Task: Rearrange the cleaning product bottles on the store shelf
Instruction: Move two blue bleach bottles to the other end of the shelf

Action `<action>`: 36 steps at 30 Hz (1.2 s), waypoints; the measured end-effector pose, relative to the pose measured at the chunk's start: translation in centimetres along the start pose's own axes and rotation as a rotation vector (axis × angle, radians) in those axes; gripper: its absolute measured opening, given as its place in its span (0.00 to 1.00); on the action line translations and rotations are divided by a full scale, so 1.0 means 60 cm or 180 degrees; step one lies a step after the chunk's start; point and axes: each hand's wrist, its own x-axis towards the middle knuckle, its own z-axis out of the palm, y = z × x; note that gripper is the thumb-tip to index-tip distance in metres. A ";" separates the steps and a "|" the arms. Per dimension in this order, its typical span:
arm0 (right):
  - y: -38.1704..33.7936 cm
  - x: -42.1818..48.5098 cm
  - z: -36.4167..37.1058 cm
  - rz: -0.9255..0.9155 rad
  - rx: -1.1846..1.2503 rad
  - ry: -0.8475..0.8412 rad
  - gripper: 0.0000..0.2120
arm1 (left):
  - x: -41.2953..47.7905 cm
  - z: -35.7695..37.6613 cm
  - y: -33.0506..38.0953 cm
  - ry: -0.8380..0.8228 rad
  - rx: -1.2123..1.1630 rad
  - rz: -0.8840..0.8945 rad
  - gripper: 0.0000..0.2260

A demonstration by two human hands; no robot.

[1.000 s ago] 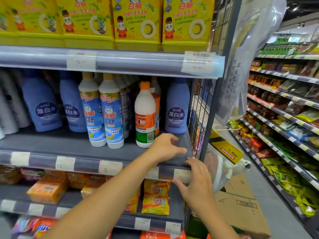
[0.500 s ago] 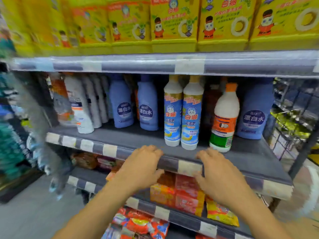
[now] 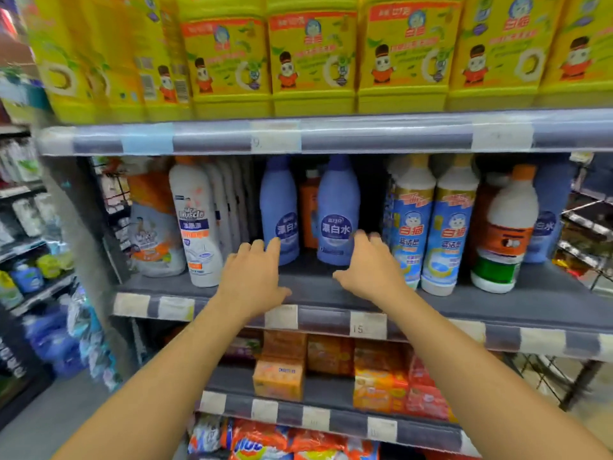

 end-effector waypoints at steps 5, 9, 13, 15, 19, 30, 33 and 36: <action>0.000 0.070 0.044 0.0542 0.0513 0.0085 0.45 | 0.053 0.032 -0.013 0.0117 -0.1016 -0.0468 0.50; -0.008 0.123 0.070 0.1219 0.1444 0.0593 0.46 | 0.112 0.059 -0.023 0.0194 -0.2623 -0.1042 0.41; 0.001 0.154 0.087 0.1386 0.2174 0.0754 0.36 | 0.150 0.087 -0.026 0.0281 -0.3682 -0.1481 0.31; 0.009 0.159 0.096 0.1358 0.2396 0.0791 0.32 | 0.161 0.098 -0.027 0.0345 -0.3952 -0.1494 0.30; 0.022 0.172 0.103 0.1279 0.2980 0.0645 0.36 | 0.188 0.109 -0.022 0.0479 -0.3964 -0.1642 0.28; 0.012 0.176 0.103 0.1262 0.2948 0.0589 0.31 | 0.201 0.103 -0.019 0.0546 -0.4106 -0.1764 0.17; 0.002 0.161 0.085 0.1201 0.2796 0.0520 0.30 | 0.184 0.086 -0.029 0.0495 -0.4309 -0.1594 0.14; -0.007 0.133 0.067 0.1030 0.3092 0.0373 0.27 | 0.155 0.056 -0.037 0.0287 -0.4780 -0.1499 0.13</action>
